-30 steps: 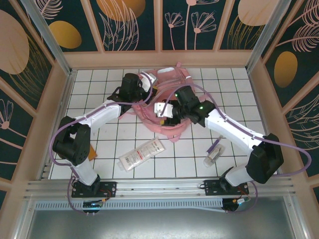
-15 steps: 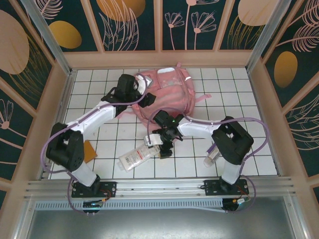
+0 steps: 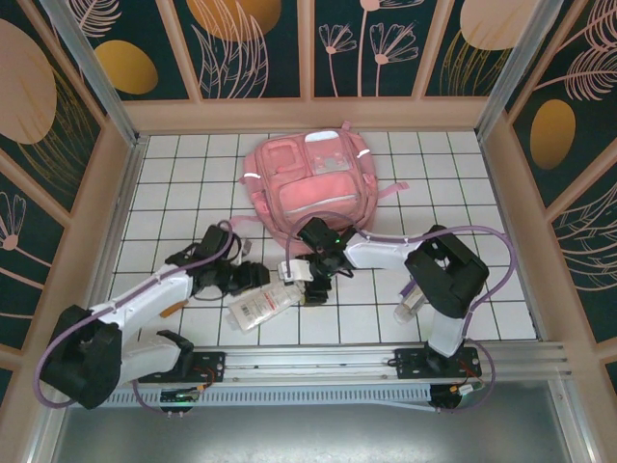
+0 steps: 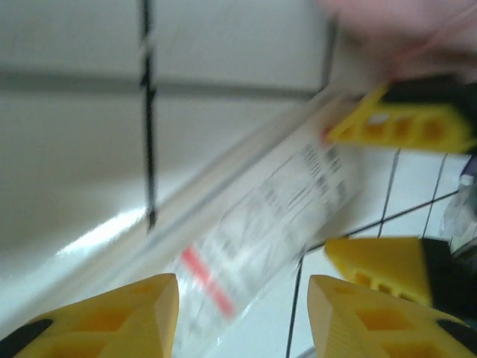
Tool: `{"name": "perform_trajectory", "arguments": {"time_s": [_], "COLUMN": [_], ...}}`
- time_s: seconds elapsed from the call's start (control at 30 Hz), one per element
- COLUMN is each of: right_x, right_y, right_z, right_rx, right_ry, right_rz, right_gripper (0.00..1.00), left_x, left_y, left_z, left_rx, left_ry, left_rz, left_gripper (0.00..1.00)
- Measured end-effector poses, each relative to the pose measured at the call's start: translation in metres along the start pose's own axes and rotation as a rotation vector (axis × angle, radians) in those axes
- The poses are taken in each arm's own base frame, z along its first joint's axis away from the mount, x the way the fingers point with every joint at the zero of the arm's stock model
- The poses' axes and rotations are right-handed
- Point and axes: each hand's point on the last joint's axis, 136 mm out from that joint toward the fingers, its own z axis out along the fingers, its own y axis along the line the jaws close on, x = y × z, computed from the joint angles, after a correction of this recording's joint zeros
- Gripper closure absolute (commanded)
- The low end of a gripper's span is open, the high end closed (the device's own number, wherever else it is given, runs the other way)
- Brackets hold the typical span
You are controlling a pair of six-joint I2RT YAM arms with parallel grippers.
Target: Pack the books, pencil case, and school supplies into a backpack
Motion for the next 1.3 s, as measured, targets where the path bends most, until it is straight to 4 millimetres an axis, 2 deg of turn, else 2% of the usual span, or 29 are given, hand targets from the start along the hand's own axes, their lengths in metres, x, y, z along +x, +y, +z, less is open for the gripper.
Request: {"name": "perform_trajectory", "arguments": {"time_s": [0.1, 0.2, 0.33, 0.43, 0.53, 0.63, 0.87, 1.03, 1.1, 1.3], "right_x": [-0.023, -0.035, -0.037, -0.029, -0.012, 0.004, 0.017, 0.020, 0.020, 0.010], "right_y": [-0.007, -0.013, -0.027, -0.032, -0.021, -0.010, -0.016, -0.020, -0.021, -0.013], "right_z": [0.001, -0.003, -0.025, -0.035, -0.032, -0.031, -0.022, -0.013, -0.012, -0.014], "right_rx": [0.025, 0.058, 0.102, 0.113, 0.085, 0.059, 0.024, -0.016, -0.027, -0.124], "right_ry": [-0.096, -0.171, -0.223, -0.210, -0.130, -0.045, 0.050, 0.101, 0.112, 0.067], "right_rz": [0.036, 0.097, 0.270, 0.381, 0.488, 0.604, 0.865, 0.955, 0.968, 0.983], "right_gripper": [0.25, 0.20, 0.20, 0.19, 0.19, 0.19, 0.22, 0.29, 0.35, 0.64], "left_x": [0.006, 0.006, 0.030, 0.040, 0.045, 0.054, 0.053, 0.053, 0.053, 0.053], "left_y": [-0.009, -0.018, 0.013, 0.027, 0.036, 0.056, 0.059, 0.058, 0.057, 0.055], "left_z": [-0.015, -0.024, -0.006, -0.001, 0.005, 0.013, 0.016, 0.018, 0.018, 0.018], "left_rx": [0.040, 0.092, -0.002, -0.064, -0.102, -0.174, -0.182, -0.178, -0.175, -0.160], "left_ry": [-0.026, -0.054, 0.016, 0.040, 0.054, 0.085, 0.083, 0.093, 0.093, 0.088], "left_rz": [-0.042, -0.063, -0.133, -0.142, -0.150, -0.187, -0.195, -0.198, -0.197, -0.199], "left_gripper": [0.65, 0.68, 0.78, 0.79, 0.82, 0.83, 0.85, 0.87, 0.87, 0.86]}}
